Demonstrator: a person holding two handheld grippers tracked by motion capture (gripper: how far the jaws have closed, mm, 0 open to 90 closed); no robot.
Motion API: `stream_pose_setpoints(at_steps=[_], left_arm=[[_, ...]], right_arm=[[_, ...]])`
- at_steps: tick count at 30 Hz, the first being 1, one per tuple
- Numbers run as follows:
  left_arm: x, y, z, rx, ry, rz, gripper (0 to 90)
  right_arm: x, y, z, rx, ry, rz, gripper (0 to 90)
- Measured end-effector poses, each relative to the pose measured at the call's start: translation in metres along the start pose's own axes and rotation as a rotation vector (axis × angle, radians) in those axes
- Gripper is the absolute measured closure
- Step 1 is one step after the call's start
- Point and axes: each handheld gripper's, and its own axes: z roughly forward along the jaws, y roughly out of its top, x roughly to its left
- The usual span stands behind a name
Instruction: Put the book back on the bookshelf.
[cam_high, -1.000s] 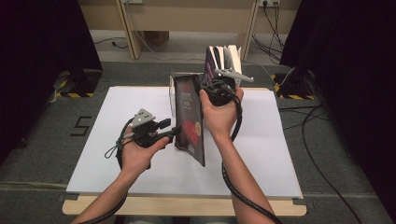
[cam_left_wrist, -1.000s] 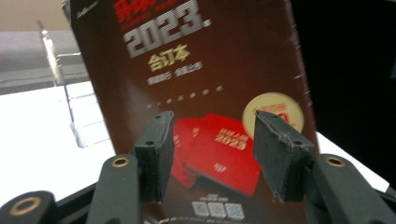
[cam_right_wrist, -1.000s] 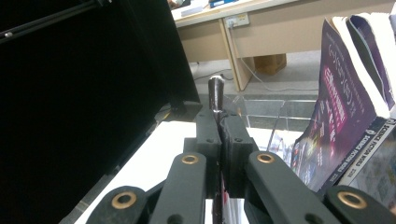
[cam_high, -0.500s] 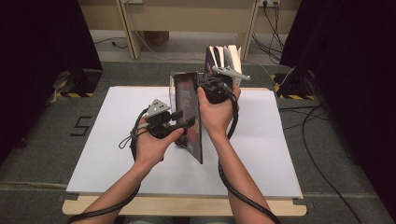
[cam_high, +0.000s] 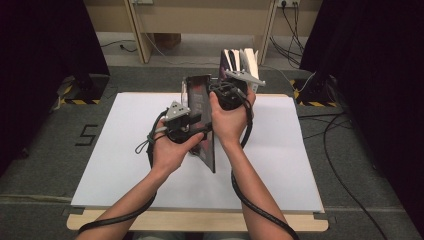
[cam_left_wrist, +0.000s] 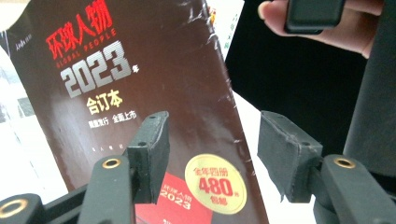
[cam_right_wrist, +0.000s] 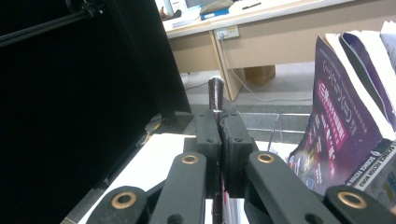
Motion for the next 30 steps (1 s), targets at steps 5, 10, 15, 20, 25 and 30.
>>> stream_pose_setpoints(at_steps=[5, 10, 15, 20, 25, 30], left_arm=[[-0.002, 0.002, 0.005, 0.014, 0.029, 0.006, 43.7], [-0.005, 0.002, 0.010, 0.028, 0.055, 0.020, 45.4], [-0.008, 0.001, 0.015, 0.044, 0.089, 0.026, 45.9], [-0.013, 0.000, 0.018, 0.043, 0.103, 0.030, 49.5], [-0.013, 0.001, 0.017, 0.038, 0.120, 0.029, 54.0], [-0.013, -0.002, 0.014, 0.029, 0.131, 0.026, 61.2]], right_arm=[[0.002, 0.001, 0.000, 0.000, -0.002, -0.008, 87.9], [0.003, 0.001, 0.000, -0.003, -0.004, -0.007, 87.9], [0.004, 0.001, 0.000, -0.006, -0.009, -0.007, 88.0], [0.007, 0.001, -0.001, -0.013, -0.001, -0.006, 87.9], [0.010, 0.003, -0.003, -0.020, 0.002, -0.011, 87.9], [0.014, 0.002, -0.003, -0.017, 0.009, -0.019, 87.9]])
